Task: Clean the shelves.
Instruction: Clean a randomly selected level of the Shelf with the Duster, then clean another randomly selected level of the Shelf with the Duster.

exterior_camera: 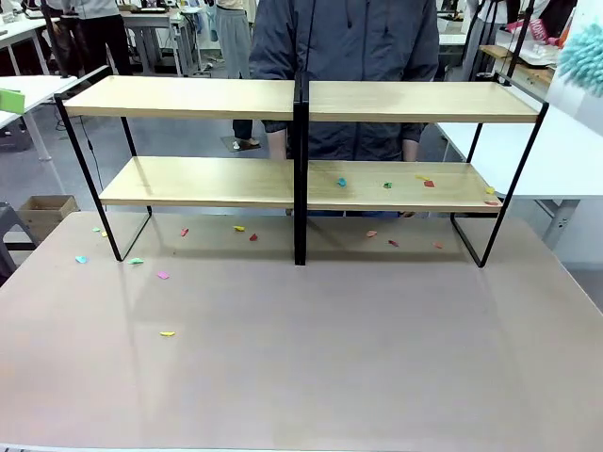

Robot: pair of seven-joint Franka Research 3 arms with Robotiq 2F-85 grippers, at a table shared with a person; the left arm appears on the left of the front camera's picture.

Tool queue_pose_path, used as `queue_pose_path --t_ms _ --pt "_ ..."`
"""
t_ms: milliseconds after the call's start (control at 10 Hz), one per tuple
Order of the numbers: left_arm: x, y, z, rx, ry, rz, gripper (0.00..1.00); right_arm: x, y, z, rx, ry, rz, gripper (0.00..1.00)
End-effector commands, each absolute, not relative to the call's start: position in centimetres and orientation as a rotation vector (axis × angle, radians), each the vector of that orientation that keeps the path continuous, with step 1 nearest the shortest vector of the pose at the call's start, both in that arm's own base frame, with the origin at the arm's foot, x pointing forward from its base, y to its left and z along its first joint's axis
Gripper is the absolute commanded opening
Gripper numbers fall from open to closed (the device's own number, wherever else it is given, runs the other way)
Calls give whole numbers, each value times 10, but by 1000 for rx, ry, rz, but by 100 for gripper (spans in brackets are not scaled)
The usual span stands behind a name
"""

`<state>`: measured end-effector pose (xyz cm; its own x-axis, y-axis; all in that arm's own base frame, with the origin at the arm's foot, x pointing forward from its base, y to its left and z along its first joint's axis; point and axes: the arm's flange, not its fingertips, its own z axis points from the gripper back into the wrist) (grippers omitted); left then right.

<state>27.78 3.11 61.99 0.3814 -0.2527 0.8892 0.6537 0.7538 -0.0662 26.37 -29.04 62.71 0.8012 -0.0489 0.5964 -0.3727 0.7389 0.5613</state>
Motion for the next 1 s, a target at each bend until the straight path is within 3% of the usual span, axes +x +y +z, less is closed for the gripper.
queue_pose_path --t_ms 0,900 --pt "279 31 620 -459 -1030 -607 100 261 -298 631 752 -657 218 13" --pt "279 31 620 -459 -1030 -607 100 261 -298 631 752 -657 218 13"
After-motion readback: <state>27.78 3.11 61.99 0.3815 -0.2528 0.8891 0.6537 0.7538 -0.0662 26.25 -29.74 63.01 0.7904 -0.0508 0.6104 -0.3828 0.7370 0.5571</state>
